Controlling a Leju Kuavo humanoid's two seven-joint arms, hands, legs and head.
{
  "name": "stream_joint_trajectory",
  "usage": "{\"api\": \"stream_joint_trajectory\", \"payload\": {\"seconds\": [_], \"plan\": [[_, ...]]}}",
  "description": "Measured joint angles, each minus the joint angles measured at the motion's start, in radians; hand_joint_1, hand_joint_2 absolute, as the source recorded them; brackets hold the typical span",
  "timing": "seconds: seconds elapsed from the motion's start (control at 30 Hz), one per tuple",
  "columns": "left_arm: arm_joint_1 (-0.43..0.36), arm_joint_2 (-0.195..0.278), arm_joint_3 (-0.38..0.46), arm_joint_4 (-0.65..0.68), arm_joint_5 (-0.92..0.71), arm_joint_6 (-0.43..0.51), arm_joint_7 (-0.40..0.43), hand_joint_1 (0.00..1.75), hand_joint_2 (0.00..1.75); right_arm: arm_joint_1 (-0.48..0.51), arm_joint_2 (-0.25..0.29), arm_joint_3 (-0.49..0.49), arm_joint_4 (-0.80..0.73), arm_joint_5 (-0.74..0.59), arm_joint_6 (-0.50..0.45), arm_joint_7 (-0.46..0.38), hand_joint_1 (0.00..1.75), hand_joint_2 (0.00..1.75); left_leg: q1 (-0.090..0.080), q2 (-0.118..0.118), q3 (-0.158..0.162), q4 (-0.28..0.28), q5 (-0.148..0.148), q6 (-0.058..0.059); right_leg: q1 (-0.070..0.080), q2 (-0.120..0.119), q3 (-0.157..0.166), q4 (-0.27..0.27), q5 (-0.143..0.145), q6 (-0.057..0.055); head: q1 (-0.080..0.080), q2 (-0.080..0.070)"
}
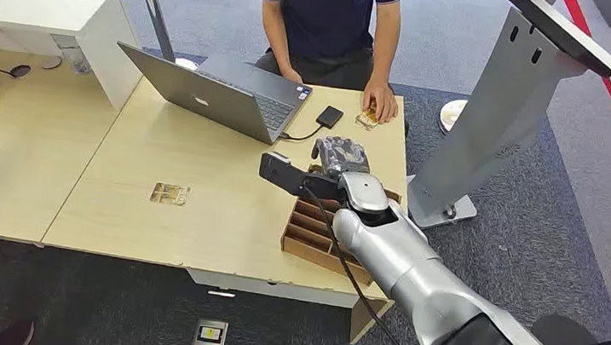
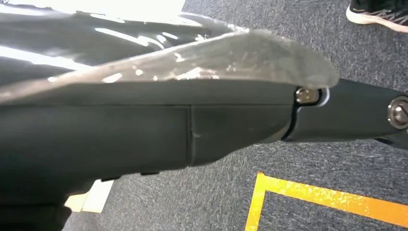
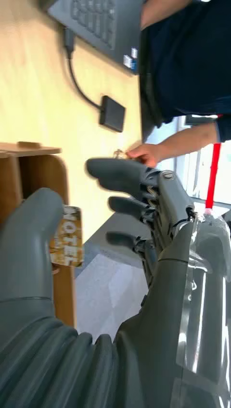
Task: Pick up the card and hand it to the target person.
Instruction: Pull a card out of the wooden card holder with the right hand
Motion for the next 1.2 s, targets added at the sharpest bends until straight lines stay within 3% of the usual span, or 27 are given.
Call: {"api": "stream_joint_trajectory", "payload": {"seconds": [0.1,0.43,0.6,0.73,1.0,1.2], "plan": [[0.0,0.0,0.0,0.0,0.0,0.002,-0.001,0.0,0.0,-0.005,-0.001,0.0,0.0,0.007,-0.024,0.01,0.5,1.75,0.0,0.0,0.0,0.0,0.0,0.0,0.0,0.0,0.0,0.0,0.0,0.0,0.0,0.0],[0.001,0.0,0.0,0.0,0.0,0.015,-0.002,0.0,0.0,-0.015,-0.012,0.0,0.006,0.058,-0.056,0.08,0.47,1.75,0.0,0.0,0.0,0.0,0.0,0.0,0.0,0.0,0.0,0.0,0.0,0.0,0.0,0.0],[0.001,0.0,0.0,0.0,-0.004,0.016,0.002,0.0,0.0,-0.015,-0.019,0.0,0.018,0.067,-0.036,0.106,0.62,1.75,0.0,0.0,0.0,0.0,0.0,0.0,0.0,0.0,0.0,0.0,0.0,0.0,0.0,0.0],[0.001,0.0,0.0,0.0,-0.009,0.015,0.004,0.0,0.0,-0.014,-0.03,0.0,0.026,0.07,-0.013,0.131,0.92,1.75,0.0,0.0,0.0,0.0,0.0,0.0,0.0,0.0,-0.001,0.0,0.0,0.0,0.0,0.0],[0.001,0.0,0.0,0.0,-0.014,0.013,0.012,0.0,0.0,-0.007,-0.052,-0.001,0.044,0.07,0.014,0.147,1.2,1.75,0.0,0.0,0.0,0.0,0.0,0.0,0.0,0.0,-0.001,0.0,0.0,0.0,0.0,0.0],[0.001,0.0,0.0,0.0,-0.014,0.014,0.013,0.0,0.0,-0.004,-0.054,-0.002,0.044,0.067,0.014,0.141,1.24,1.75,0.0,0.0,0.0,0.0,0.0,0.0,0.0,0.0,0.0,0.0,0.0,0.0,0.0,0.0]]}}
